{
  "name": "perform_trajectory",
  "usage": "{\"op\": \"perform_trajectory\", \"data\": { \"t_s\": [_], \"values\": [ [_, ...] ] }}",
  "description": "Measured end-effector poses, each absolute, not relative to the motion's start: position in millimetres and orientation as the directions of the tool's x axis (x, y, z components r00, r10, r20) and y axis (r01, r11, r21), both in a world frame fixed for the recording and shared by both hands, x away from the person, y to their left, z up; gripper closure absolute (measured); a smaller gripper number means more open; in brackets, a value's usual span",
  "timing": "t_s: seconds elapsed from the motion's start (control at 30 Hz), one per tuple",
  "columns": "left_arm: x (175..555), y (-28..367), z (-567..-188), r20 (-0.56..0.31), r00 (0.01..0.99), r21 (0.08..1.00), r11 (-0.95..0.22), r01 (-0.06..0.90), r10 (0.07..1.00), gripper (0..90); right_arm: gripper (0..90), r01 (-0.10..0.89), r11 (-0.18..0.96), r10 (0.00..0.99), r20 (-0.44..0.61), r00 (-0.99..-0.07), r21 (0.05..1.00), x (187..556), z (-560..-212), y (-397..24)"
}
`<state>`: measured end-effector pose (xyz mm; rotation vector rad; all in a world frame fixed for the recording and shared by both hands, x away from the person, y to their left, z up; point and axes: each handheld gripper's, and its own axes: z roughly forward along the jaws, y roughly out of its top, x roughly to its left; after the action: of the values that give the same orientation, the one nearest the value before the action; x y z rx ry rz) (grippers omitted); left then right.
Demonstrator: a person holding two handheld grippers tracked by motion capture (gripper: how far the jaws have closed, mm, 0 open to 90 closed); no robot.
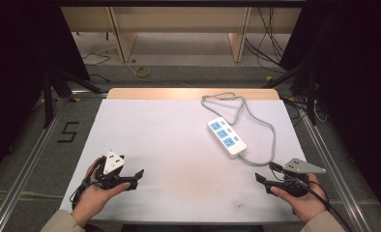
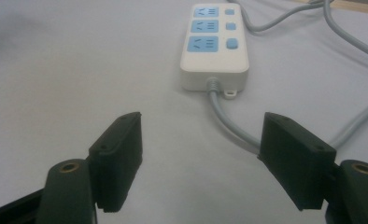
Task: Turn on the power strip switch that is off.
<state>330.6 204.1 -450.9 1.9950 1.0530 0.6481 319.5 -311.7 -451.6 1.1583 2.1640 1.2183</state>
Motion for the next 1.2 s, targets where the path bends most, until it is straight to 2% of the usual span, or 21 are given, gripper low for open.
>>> {"op": "perform_trajectory", "data": {
  "t_s": [0.17,0.3,0.33,0.37,0.4,0.57,1.2],
  "values": [
    [331,205,-451,0.082,0.53,0.814,-0.364,0.453,0.844,15.6,41.5,0.479,0.287,0.826,0.038,-0.562,0.829,319,-448,-312],
    [331,205,-451,0.083,0.528,0.816,-0.362,0.452,0.845,15.5,58.5,0.489,0.309,0.835,0.014,-0.551,0.816,321,-445,-310],
    [331,205,-451,0.083,0.528,0.816,-0.362,0.452,0.845,15.5,58.5,0.489,0.309,0.835,0.014,-0.551,0.816,321,-445,-310],
    [331,204,-451,0.082,0.525,0.816,-0.359,0.452,0.847,15.5,68.3,0.495,0.324,0.837,0.0,-0.548,0.806,322,-443,-310],
    [331,204,-452,0.082,0.526,0.816,-0.36,0.453,0.847,15.5,72.8,0.5,0.331,0.836,-0.003,-0.549,0.801,322,-442,-310],
    [332,205,-452,0.084,0.53,0.813,-0.366,0.453,0.844,15.6,90.0,0.501,0.349,0.839,-0.027,-0.543,0.792,328,-439,-309],
    [332,203,-452,0.086,0.532,0.812,-0.369,0.452,0.842,15.6,90.0,0.52,0.376,0.831,-0.031,-0.555,0.767,357,-423,-290]
  ]
}}
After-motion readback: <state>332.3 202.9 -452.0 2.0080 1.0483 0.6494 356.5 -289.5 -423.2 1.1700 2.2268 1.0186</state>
